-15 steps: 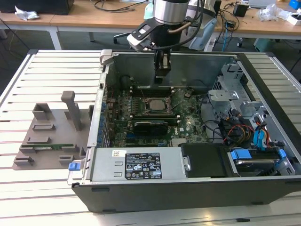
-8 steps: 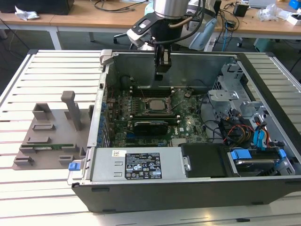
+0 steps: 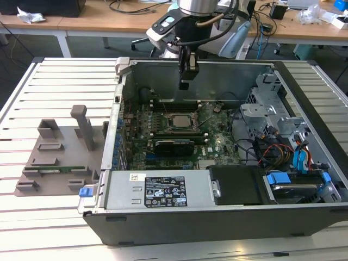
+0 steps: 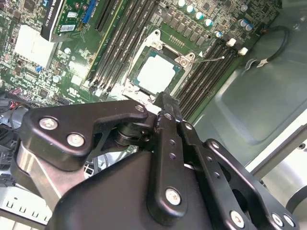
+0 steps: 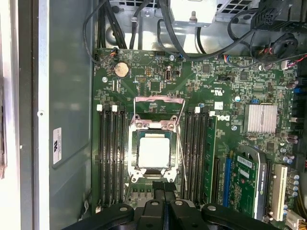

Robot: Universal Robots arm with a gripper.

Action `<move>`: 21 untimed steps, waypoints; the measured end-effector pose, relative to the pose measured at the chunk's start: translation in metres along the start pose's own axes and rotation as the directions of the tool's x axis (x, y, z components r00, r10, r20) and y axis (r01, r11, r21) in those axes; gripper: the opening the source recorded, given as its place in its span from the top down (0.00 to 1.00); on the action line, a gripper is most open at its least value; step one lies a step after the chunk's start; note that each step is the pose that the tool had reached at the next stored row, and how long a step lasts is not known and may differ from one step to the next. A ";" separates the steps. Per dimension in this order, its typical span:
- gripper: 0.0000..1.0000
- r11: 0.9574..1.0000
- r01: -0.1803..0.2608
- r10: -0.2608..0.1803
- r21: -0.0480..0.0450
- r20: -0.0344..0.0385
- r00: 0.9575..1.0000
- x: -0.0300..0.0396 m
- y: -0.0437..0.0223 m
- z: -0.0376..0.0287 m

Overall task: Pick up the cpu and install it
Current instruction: 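Place the cpu into insertion slot, then close the cpu cover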

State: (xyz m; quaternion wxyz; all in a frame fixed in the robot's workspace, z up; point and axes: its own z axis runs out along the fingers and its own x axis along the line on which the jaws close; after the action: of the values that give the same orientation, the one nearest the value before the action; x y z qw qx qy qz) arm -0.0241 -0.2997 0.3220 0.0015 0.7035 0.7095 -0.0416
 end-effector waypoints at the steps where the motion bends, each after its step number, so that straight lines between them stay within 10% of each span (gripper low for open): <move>1: 0.89 1.000 0.000 0.000 0.000 0.000 1.000 0.0000 0.0000 0.0000; 11: 0.89 1.000 0.000 0.000 0.000 0.000 1.000 0.0000 0.0001 0.0000; 21: 0.89 1.000 0.000 0.000 0.003 0.000 1.000 -0.0001 0.0188 -0.0011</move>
State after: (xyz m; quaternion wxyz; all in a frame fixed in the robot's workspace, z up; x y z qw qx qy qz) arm -0.0053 -0.2996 0.3220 0.0004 0.7034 0.7095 -0.0426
